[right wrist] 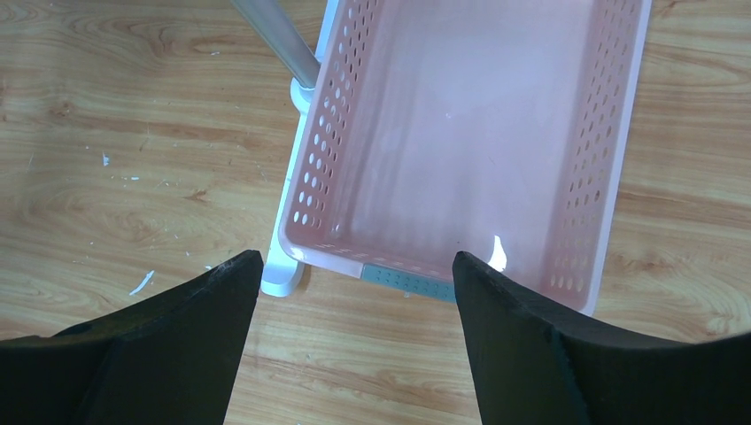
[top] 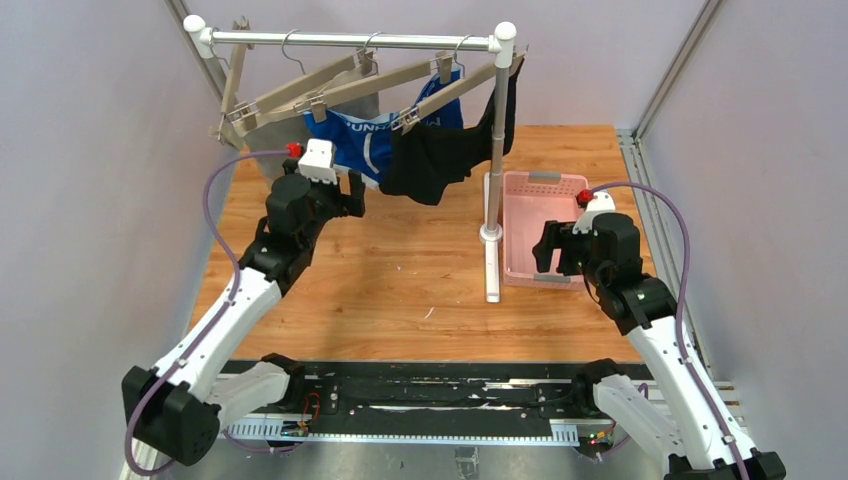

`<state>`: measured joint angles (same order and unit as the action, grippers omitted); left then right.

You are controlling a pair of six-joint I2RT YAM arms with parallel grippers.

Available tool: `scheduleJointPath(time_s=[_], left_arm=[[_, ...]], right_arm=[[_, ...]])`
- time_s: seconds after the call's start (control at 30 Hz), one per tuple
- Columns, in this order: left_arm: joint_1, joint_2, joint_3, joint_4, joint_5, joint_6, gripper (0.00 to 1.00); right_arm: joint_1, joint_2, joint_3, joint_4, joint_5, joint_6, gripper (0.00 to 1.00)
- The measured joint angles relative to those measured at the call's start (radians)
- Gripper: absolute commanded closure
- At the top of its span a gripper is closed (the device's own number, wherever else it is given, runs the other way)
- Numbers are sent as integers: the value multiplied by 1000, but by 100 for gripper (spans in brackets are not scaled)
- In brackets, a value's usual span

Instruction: Remove the underwear clipped to the hanger

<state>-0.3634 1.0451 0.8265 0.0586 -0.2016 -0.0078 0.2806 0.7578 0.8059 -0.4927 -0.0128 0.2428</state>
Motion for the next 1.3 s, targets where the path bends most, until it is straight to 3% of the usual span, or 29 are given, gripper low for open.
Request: scheduleJointPath(time_s=[0.17,0.4,0.53,0.7,0.8,1.07,1.3], left_arm=[[-75,-57,220,-267,63,8,2],[-82,-87,528,-604,116,21,2],[-83,-45,794,-769,87,51,2],[-83,137,1214,-932,-55,109,2],[-49,220,1310,-978,-95,124,2],[212,472,1494,-1099,18,106,2],[298,498,1518,-1103,68,104,2]], right_arm=[[0,-9,-22,16,-17,1,19],[0,-21,-31,25,-34,6,19],[0,-40,-31,25,-40,6,19],[0,-61,-31,24,-42,6,19],[0,-72,-31,23,-42,5,19],[0,-113,-31,7,-41,0,19],[0,-117,-31,1,-52,-3,19]])
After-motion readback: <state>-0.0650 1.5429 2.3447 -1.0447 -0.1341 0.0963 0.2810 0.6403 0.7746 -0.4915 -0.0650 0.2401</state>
